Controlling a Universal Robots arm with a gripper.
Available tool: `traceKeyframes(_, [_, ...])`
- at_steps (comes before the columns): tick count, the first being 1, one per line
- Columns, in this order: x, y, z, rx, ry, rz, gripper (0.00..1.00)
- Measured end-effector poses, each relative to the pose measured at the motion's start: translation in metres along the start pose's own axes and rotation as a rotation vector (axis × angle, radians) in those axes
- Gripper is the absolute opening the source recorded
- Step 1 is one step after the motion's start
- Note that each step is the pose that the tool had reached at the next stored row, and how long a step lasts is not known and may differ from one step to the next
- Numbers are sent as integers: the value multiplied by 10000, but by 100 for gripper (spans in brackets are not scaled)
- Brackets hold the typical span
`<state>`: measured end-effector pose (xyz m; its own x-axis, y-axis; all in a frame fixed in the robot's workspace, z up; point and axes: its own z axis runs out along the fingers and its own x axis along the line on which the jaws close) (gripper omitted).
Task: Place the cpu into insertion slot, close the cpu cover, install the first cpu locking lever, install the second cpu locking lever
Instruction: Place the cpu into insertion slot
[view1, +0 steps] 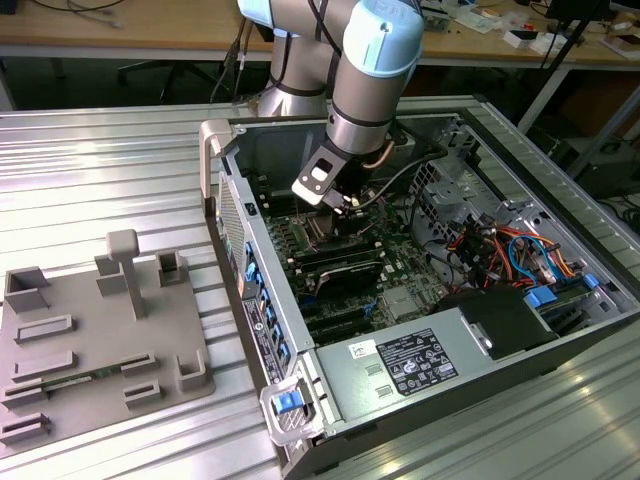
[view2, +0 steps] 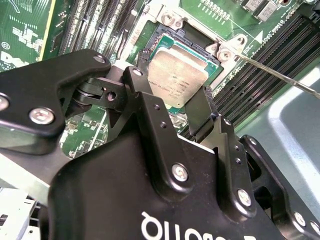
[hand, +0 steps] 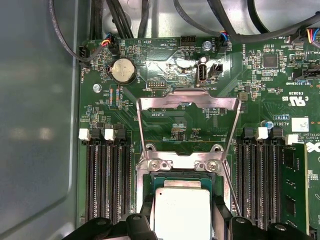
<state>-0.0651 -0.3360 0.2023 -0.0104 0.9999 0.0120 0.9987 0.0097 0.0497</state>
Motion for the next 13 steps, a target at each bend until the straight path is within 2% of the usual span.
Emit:
traceKeyframes(1, [0,0,-1,1,-64,-3,55])
traceKeyframes(5, [0,0,1,2,-118,-6,55])
traceKeyframes(13, [2,0,7,1,-121,-6,55])
